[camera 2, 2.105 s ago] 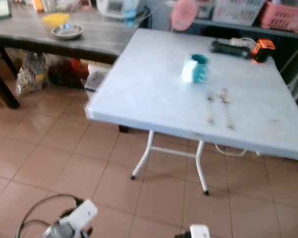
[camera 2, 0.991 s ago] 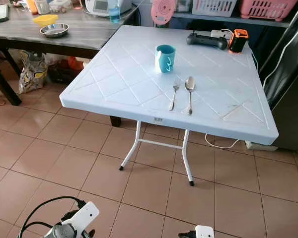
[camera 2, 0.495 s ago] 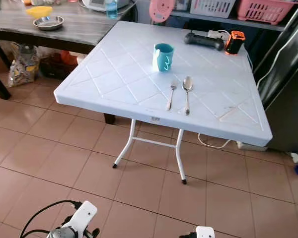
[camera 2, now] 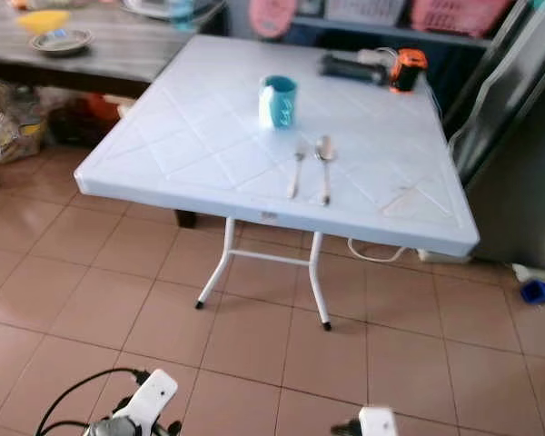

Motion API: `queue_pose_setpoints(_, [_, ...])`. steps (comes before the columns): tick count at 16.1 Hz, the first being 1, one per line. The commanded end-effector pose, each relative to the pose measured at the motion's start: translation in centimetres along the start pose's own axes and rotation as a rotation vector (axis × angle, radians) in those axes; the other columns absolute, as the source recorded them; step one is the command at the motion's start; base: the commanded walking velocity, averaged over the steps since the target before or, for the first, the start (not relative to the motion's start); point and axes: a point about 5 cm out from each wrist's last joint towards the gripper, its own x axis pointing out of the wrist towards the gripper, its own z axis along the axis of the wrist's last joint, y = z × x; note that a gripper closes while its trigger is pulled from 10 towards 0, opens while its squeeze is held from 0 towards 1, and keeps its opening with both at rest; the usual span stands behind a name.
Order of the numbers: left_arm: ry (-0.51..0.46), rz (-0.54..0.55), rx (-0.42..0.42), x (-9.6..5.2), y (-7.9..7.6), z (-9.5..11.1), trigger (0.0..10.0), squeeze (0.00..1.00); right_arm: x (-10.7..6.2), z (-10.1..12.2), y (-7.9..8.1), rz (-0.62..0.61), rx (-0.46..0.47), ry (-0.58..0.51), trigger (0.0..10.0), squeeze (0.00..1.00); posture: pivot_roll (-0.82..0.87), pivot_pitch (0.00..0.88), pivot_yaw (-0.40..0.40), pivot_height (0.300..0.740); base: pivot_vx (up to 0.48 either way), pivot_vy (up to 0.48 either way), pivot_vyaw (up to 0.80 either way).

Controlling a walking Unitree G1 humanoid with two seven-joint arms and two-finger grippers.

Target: Setting the table

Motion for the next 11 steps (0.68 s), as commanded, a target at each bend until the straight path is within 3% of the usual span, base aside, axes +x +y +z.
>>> queue_pose_setpoints(1, [0.02, -0.004, 0.011, -0.1, 0.0, -0.6, 10.0, 0.0, -0.1, -0.4, -0.2, -0.011, 0.016, 0.019, 10.0, 0.0, 0.1, 0.108, -0.044, 0.74, 0.0, 0.0, 0.0])
queue_pose_setpoints(8, [-0.015, 0.004, 0.023, -0.1, 0.4, -0.1, 10.0, 0.0, -0.5, -1.7, -0.2, -0.008, -0.003, 0.054, 10.0, 0.0, 0.11, 0.072, -0.038, 0.74, 0.0, 0.0, 0.0])
queue_pose_setpoints(11, [-0.017, 0.001, 0.025, -0.1, 0.5, 0.1, 10.0, 0.0, -0.3, -1.2, -0.5, -0.015, 0.002, 0.039, 10.0, 0.0, 0.12, 0.055, -0.027, 0.74, 0.0, 0.0, -0.59])
